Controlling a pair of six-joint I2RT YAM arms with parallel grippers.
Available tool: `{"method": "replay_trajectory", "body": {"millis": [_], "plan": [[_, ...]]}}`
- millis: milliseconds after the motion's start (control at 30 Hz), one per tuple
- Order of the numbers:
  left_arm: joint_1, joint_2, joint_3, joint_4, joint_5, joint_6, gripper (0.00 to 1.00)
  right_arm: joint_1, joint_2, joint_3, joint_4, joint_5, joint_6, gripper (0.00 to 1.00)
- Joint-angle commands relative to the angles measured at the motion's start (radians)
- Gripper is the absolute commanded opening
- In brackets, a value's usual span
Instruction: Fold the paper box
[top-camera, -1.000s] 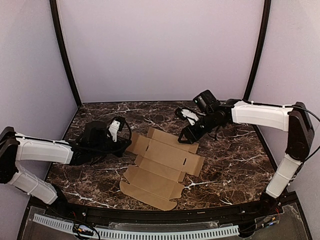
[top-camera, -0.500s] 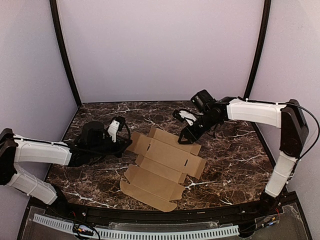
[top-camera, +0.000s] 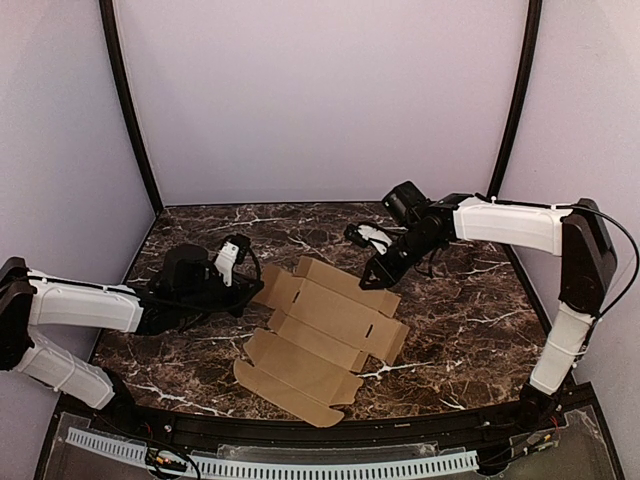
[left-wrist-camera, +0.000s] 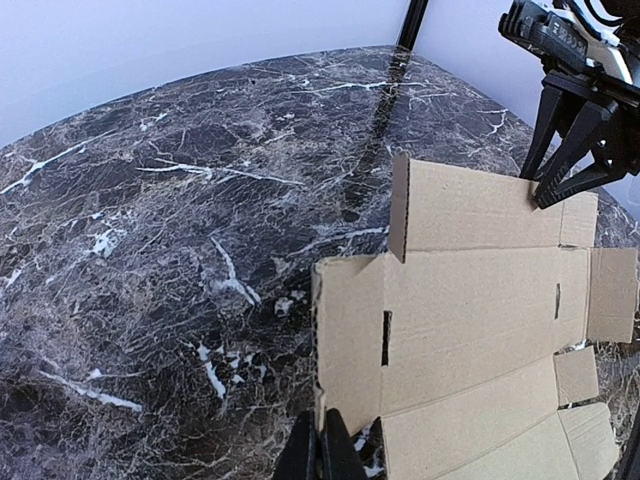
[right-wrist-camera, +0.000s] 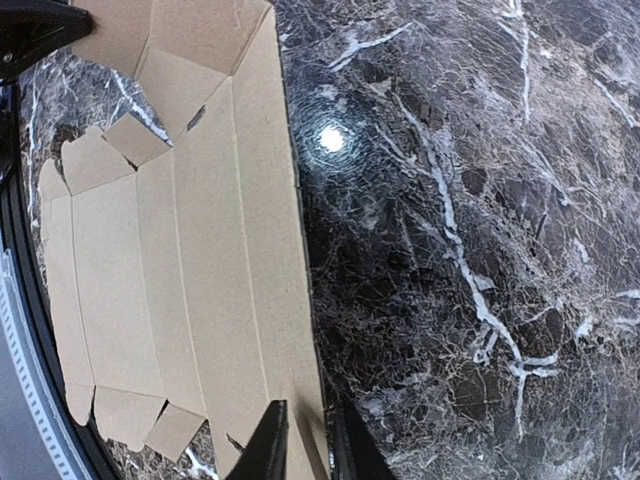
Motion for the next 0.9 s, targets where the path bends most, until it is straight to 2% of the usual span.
{"method": "replay_trajectory", "body": {"millis": [0,167,367,433,633,767,867], "plan": [[-0.003,-0.029,-0.012,0.025,-0.002,0.008,0.0,-0.003,-0.018,0.0,-0.004,-0.059,-0.002,0.11],[-0.003,-0.03,-0.007,0.024,0.0,0.007,0.0,-0.003,-0.017,-0.001,-0.004,-0.078,-0.002,0.0],[-0.003,-0.031,0.006,0.003,-0.012,0.006,0.02,-0.003,-0.026,-0.002,-0.018,-0.071,-0.004,0.0],[-0.002,-0.034,0.014,-0.017,-0.026,0.002,0.07,-0.003,-0.034,0.003,-0.026,-0.066,-0.008,0.0],[-0.002,-0.055,0.037,-0.082,-0.044,-0.03,0.38,0.002,-0.076,0.005,-0.03,-0.005,0.0,0.0],[-0.002,-0.069,0.073,-0.139,-0.029,-0.058,0.47,0.036,-0.101,-0.008,-0.019,0.063,0.0,0.0],[-0.003,-0.068,0.133,-0.195,0.013,-0.077,0.48,0.08,-0.119,-0.023,-0.006,0.141,0.0,0.0]]}}
